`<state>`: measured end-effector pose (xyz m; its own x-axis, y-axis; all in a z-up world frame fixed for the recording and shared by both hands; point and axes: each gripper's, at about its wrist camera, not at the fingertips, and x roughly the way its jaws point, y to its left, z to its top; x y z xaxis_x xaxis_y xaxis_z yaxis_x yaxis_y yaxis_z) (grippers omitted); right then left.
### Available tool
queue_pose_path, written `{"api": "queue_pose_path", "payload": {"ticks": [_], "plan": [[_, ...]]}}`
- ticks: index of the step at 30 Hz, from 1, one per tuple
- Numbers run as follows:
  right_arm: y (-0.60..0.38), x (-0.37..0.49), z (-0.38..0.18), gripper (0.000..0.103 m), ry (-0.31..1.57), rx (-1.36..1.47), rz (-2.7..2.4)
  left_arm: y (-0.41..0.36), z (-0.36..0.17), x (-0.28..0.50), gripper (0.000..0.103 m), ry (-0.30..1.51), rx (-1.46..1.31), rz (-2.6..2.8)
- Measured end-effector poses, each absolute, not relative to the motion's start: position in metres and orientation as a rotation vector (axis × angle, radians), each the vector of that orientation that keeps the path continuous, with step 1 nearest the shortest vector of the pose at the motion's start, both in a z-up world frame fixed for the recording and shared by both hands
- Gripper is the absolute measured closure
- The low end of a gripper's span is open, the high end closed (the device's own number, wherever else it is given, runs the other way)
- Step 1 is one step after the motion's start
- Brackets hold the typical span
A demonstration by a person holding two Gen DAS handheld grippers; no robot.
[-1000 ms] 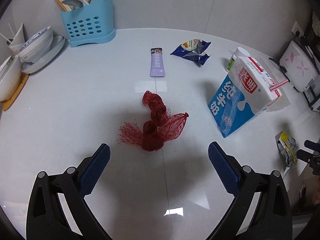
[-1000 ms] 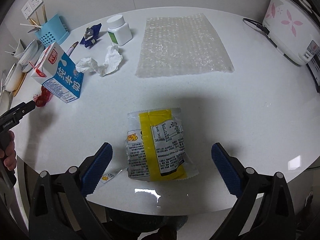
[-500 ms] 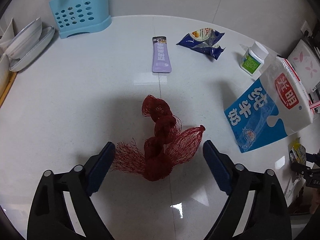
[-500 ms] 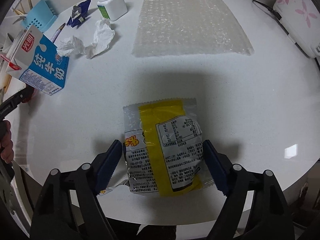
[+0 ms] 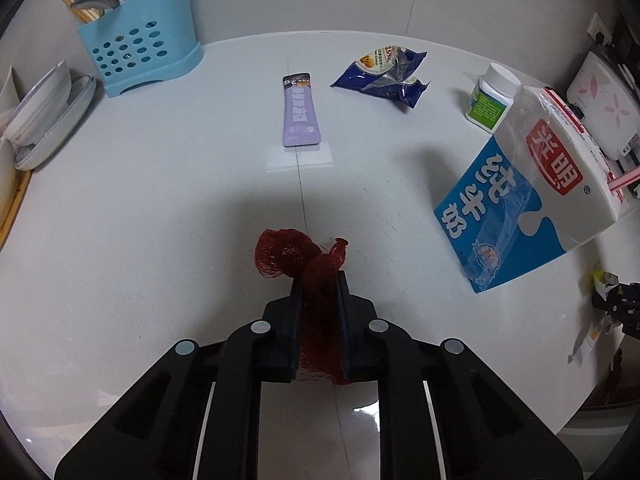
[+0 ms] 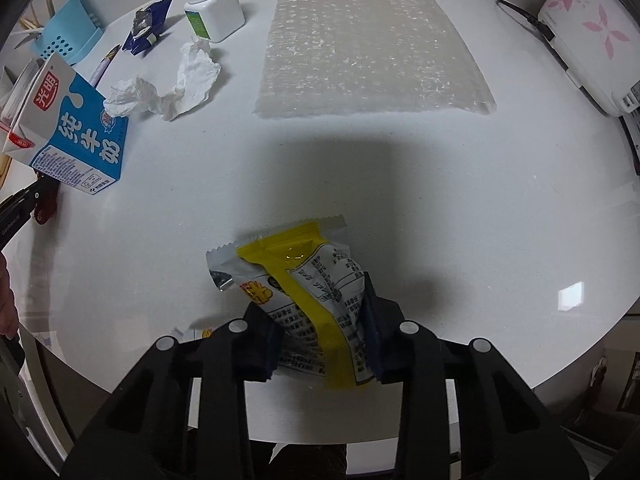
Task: Collect trash
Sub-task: 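Grasp the red mesh net with left tool while right tool grasps yellow snack wrapper, then carry the red net and yellow wrapper toward the trash bin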
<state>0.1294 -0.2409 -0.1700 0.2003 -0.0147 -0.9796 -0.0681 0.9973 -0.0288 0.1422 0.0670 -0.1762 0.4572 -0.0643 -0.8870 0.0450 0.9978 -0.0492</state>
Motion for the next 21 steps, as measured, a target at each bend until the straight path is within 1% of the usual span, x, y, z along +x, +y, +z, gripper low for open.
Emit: {"api": "queue_pose_path", "payload": {"ticks": [4,12,21], "plan": [[-0.238,0.131,-0.17,0.074,1.356,-0.072,0.034,0.063,-0.172,0.134,0.089,1.081,-0.014,-0.081],[-0.244,0.115,-0.168,0.074,1.326,-0.049,0.039,0.056,-0.159,0.119,0.089,1.061,-0.032,-0.099],[-0.249,0.101,-0.149,0.074,1.275,-0.037,0.066,0.046,-0.145,0.102,0.089,1.045,-0.039,-0.092]]}}
